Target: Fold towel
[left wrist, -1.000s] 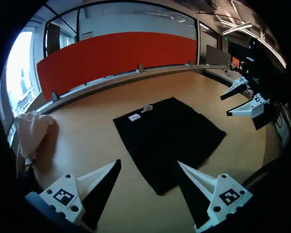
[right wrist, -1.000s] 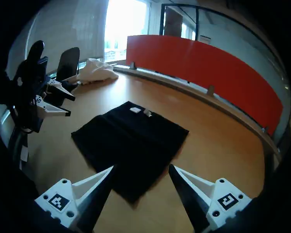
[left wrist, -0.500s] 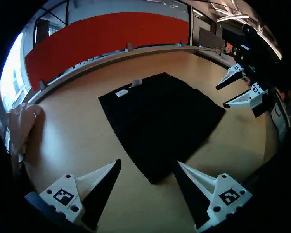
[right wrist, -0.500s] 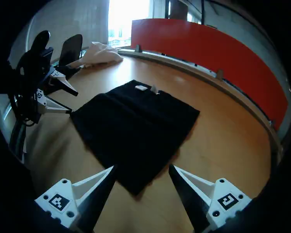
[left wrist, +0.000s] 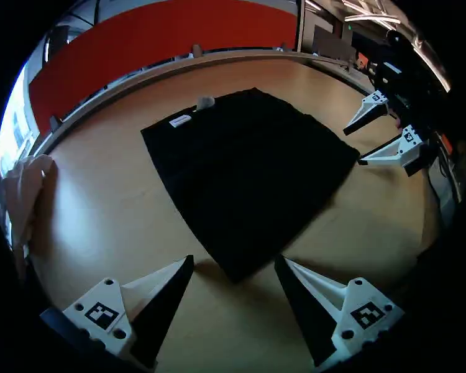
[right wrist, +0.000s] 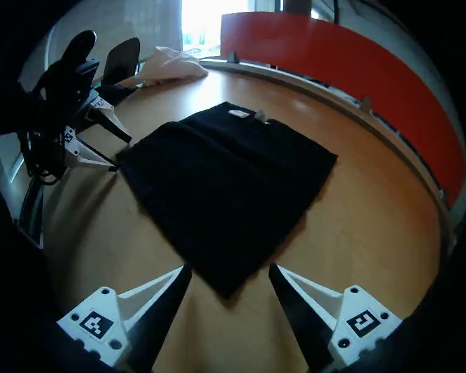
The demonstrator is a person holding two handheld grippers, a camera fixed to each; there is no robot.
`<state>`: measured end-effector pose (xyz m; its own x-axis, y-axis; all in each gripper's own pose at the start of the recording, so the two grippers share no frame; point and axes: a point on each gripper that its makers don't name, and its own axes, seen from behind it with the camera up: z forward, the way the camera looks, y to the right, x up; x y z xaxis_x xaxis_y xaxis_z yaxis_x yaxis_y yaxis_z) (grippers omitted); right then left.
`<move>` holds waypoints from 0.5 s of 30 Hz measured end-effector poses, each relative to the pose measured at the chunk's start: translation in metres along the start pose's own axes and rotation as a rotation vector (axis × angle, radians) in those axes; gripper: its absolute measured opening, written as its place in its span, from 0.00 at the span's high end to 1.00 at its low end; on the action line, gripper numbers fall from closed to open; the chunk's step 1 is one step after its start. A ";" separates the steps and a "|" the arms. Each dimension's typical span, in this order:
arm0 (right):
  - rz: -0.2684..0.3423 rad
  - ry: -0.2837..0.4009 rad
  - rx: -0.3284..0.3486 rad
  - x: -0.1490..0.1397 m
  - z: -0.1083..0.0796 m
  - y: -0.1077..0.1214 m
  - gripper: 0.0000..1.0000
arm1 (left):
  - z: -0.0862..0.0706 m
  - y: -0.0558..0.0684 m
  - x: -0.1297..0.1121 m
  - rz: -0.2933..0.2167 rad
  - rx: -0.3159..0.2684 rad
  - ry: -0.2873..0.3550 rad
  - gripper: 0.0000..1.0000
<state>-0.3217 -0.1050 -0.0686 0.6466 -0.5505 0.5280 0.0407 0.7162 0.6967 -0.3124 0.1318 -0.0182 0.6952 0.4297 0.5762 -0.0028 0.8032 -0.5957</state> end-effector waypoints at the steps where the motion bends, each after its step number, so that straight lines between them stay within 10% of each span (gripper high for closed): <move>1: 0.000 -0.002 0.001 -0.001 0.000 0.000 0.06 | 0.000 0.000 0.000 0.004 -0.001 -0.001 0.04; 15: 0.006 -0.019 0.021 -0.008 0.004 -0.003 0.26 | 0.004 0.003 0.001 0.034 -0.011 -0.010 0.07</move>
<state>-0.3304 -0.1041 -0.0728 0.6323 -0.5542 0.5414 0.0209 0.7108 0.7031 -0.3142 0.1366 -0.0172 0.6877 0.4605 0.5612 -0.0184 0.7839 -0.6207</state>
